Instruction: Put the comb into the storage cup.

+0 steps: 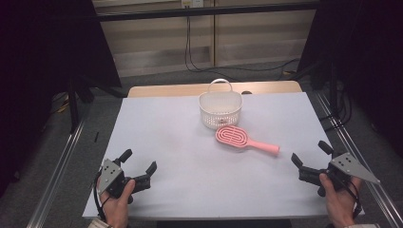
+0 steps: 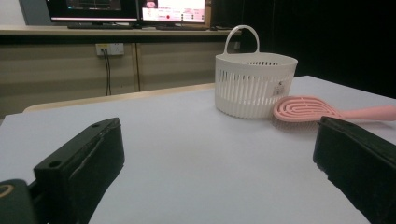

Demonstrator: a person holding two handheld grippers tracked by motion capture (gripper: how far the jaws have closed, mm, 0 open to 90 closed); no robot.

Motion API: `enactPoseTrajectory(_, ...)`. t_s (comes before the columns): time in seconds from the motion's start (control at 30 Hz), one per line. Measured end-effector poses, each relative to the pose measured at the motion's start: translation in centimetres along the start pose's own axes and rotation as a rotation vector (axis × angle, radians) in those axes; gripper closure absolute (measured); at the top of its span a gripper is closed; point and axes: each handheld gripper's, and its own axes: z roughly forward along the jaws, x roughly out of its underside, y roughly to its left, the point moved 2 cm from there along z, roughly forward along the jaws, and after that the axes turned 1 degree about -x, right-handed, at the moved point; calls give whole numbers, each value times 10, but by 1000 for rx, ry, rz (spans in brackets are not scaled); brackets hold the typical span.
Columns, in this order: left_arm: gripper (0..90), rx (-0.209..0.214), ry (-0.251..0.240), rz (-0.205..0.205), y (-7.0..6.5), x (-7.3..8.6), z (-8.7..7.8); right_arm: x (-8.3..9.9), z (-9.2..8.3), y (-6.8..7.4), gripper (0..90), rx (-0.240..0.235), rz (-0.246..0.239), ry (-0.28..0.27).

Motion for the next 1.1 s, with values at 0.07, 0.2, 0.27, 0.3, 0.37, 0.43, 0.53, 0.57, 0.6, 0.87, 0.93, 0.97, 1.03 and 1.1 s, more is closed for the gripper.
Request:
enactPoseTrajectory(0.07, 21, -4, -5, 10, 0, -1, -1, 0, 0, 0, 2, -2, 2, 3)
enactPoseTrajectory(0.2, 21, -8, -3, 7, 1, -1, 0, 2, 0, -1, 2, -11, 4, 13)
enactPoseTrajectory(0.27, 20, -7, -2, 8, 1, -1, 0, 2, 0, -2, 2, -12, 6, 16)
enactPoseTrajectory(0.3, 21, -9, -10, 5, 1, -2, 0, 2, 0, -3, 2, -10, 13, 11)
enactPoseTrajectory(0.37, 21, -11, -13, 7, 1, -2, 0, 3, -1, -4, 2, -7, 19, 10)
enactPoseTrajectory(0.43, 21, -12, -13, -2, 1, -2, 1, 3, -1, -4, 2, -9, 21, 9)
enactPoseTrajectory(0.53, 18, -3, -9, -1, 1, -2, 2, 5, 0, -3, 0, -22, 15, 31)
enactPoseTrajectory(0.57, 17, -3, -9, -1, 1, -2, 2, 5, 1, -2, 0, -37, 17, 35)
enactPoseTrajectory(0.6, 17, -5, -10, 3, 1, -2, 2, 5, 2, -1, 0, -45, 17, 37)
enactPoseTrajectory(0.87, 17, -9, -8, 4, 3, -1, -5, 1, 7, 4, 0, -48, -2, 29)
enactPoseTrajectory(0.93, 17, -10, -8, 6, 3, -1, -5, 0, 7, 4, 0, -44, -3, 34)
enactPoseTrajectory(0.97, 17, -11, -10, 3, 2, -1, -4, -1, 8, 6, 0, -46, -2, 31)
enactPoseTrajectory(1.03, 17, -11, -16, 6, 2, -1, -5, -1, 10, 8, 0, -27, -25, 39)
enactPoseTrajectory(1.1, 14, -7, -20, 20, 1, -2, -5, -1, 14, 11, 2, -14, -27, 69)
